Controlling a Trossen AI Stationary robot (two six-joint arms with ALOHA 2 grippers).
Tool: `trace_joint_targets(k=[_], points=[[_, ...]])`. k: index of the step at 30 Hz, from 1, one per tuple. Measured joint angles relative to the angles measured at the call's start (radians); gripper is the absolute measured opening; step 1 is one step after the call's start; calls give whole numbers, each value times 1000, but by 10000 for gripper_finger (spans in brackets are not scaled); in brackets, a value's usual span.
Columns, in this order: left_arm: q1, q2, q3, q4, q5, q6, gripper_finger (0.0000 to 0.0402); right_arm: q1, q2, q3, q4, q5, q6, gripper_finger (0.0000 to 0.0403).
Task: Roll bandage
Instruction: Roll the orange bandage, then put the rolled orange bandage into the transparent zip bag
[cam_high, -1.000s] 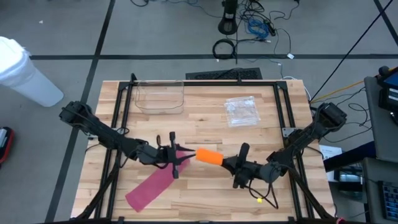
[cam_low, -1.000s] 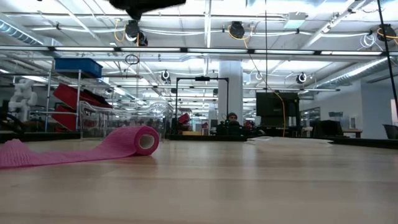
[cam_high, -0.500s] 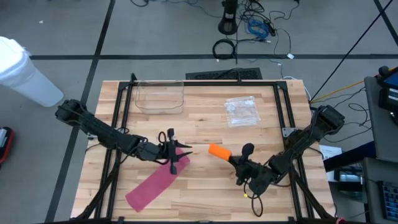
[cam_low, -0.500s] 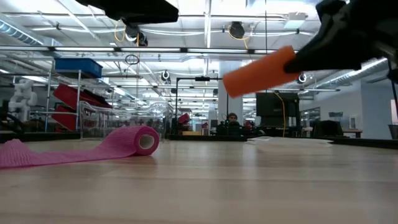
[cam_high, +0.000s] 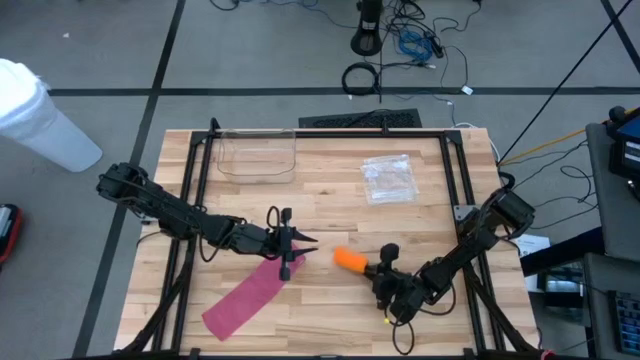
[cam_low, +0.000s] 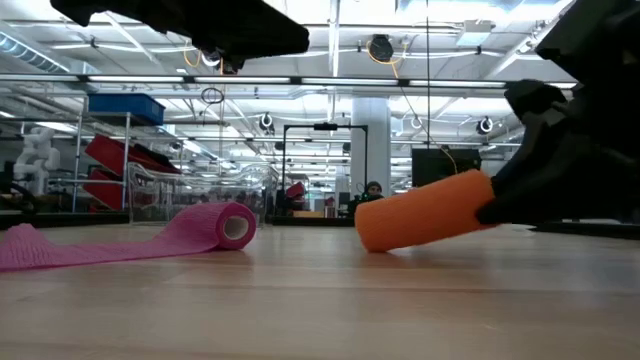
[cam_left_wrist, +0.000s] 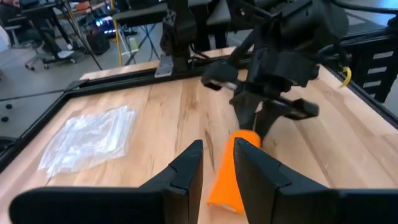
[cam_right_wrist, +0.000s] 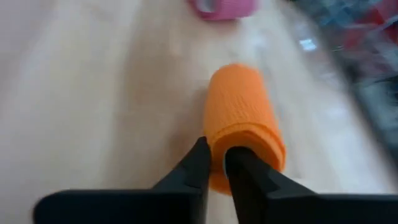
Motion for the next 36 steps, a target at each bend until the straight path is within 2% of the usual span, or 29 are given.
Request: trace_joint_targets(k=[2, 6, 10, 16, 23, 26, 29, 32, 36], points=[[1, 0, 0, 2, 1, -4, 95, -2, -13, 2, -2, -70, 46, 81], [2, 0, 0, 0, 4, -24, 95, -11, -33, 3, -45, -145, 129, 128], [2, 0, 0, 1, 4, -26, 96, -16, -36, 3, -88, -245, 186, 153], [2, 0, 0, 2, 5, -26, 96, -2, -40, 7, -129, -319, 272, 155], [2, 0, 0, 0, 3, -27, 96, 32, -101, 3, -160, -377, 330, 129], [4, 0, 0, 0, -54, -26, 96, 37, -181, 3, -153, -363, 350, 110], [18, 0, 0, 0, -103, -26, 96, 39, -262, 3, -198, -261, 310, 88], [38, 0, 0, -4, -98, -26, 96, 21, -350, 4, -310, -161, 263, 67], [56, 0, 0, -12, -65, -26, 96, -85, -461, 4, -492, -118, 247, 46]])
